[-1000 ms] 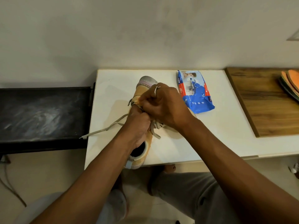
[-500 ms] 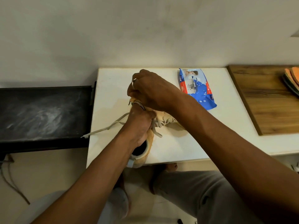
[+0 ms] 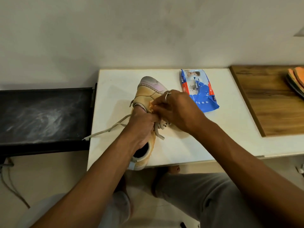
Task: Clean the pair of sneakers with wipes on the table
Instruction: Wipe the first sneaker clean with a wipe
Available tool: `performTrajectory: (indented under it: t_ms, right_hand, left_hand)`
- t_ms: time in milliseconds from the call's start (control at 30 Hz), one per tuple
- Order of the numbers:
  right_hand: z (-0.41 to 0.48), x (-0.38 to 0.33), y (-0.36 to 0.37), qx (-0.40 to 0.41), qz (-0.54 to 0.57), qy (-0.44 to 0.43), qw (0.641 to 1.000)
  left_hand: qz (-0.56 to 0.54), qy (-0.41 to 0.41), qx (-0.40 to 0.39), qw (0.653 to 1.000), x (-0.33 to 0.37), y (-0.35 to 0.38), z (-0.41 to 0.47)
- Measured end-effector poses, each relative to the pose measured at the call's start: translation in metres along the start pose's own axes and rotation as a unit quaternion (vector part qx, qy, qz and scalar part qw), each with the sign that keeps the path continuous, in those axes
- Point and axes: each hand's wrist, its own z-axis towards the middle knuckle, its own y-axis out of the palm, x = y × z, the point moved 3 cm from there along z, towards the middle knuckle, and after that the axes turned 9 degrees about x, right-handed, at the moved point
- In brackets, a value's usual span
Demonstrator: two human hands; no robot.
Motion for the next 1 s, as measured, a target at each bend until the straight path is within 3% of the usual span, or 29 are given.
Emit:
performTrajectory:
  t_ms: [167,367,533,733,900,1000]
  right_hand:
    - [0.000,-0.009,0.000,0.047,-0.022,0.033,0.998]
    - [-0.006,0.004,-0.005,-0.019,0.032,0.034,0.999]
    - [0.005,-0.009,0.005,0.094,-0.017,0.003,0.995]
    - [0.001,0.004,-0.005,-0.003,0.046,0.020,0.999]
    - [-0.001,0.002,0.000,0.077,-0.015,0.022,0.997]
    - [-0.002,-0.005,0.001,0.060,0.025,0.017,0.998]
  left_hand:
    - [0.014,0.013,-0.019,1.000,0.000,0.001,0.000]
    - [0.011,0.023,-0.032,0.999,0.001,0.003,-0.003]
    - [0.029,0.007,-0.002,1.000,-0.002,-0.002,0.003]
    - [0.017,0.026,-0.038,0.999,0.004,0.003,-0.002]
    - [0.027,0.030,-0.026,0.999,0.006,0.004,-0.003]
    - [0.040,0.027,-0.017,0.999,0.006,0.003,-0.006]
